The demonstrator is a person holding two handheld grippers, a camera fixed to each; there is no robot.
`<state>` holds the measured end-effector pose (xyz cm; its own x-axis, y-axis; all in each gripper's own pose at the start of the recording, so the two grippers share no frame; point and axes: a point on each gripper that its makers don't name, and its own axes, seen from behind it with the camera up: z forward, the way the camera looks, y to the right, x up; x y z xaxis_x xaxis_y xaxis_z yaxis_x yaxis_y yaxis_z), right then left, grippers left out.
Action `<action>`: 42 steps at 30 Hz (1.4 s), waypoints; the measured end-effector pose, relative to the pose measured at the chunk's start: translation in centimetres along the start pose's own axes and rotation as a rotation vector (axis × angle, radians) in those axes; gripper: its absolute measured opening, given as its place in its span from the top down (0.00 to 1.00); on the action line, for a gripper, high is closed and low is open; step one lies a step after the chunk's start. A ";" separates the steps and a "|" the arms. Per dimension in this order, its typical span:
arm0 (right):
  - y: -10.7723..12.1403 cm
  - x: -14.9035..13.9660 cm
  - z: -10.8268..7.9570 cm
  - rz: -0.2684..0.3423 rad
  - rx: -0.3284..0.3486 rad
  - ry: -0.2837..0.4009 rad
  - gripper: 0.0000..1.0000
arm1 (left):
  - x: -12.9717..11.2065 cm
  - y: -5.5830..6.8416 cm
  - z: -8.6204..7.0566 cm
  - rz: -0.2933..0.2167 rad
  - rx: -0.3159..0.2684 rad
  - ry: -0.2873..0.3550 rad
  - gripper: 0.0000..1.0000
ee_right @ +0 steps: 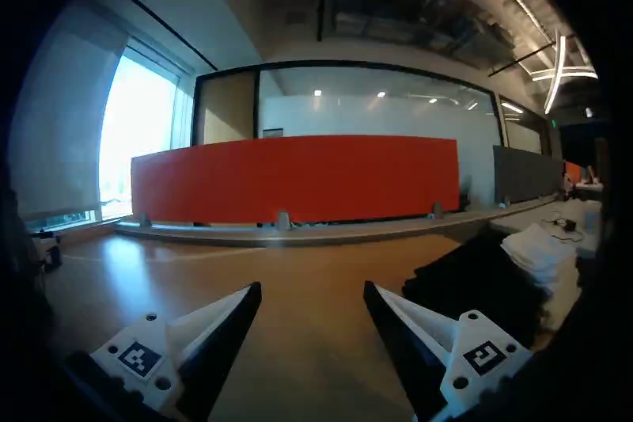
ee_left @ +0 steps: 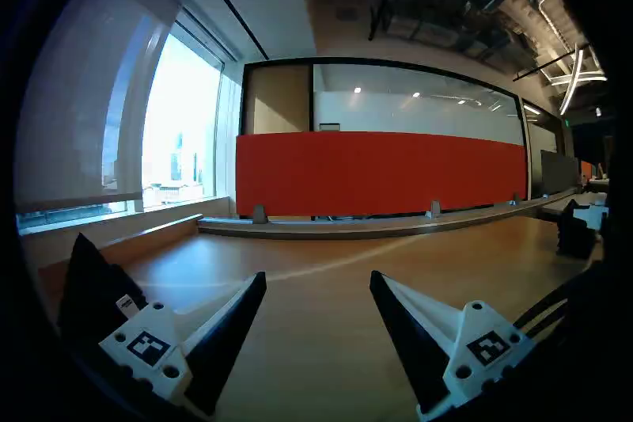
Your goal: Fold towel
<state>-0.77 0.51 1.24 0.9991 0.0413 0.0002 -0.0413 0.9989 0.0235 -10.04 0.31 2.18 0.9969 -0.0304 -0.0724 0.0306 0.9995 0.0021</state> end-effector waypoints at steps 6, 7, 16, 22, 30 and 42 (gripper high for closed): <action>0.2 -0.1 0.1 0.001 -0.004 0.013 0.00 | 0.0 0.0 0.0 0.000 0.000 0.000 0.03; 0.2 0.0 0.0 0.001 -0.005 0.015 0.00 | 0.0 0.0 0.0 0.000 0.000 0.000 0.03; -0.1 -0.4 -0.1 -0.021 -0.004 0.023 0.00 | 0.0 0.0 0.0 0.000 0.000 0.000 0.02; -0.3 -0.5 -0.1 -0.033 -0.005 0.025 0.00 | 0.0 0.0 0.0 0.000 0.000 0.000 0.02; -0.5 -0.1 -0.3 -0.040 -0.007 0.029 0.00 | 0.0 0.0 0.0 0.000 0.000 0.000 0.03; -0.7 -0.1 -0.4 -0.041 -0.005 0.030 0.00 | 0.0 0.0 0.0 0.000 0.000 0.000 0.02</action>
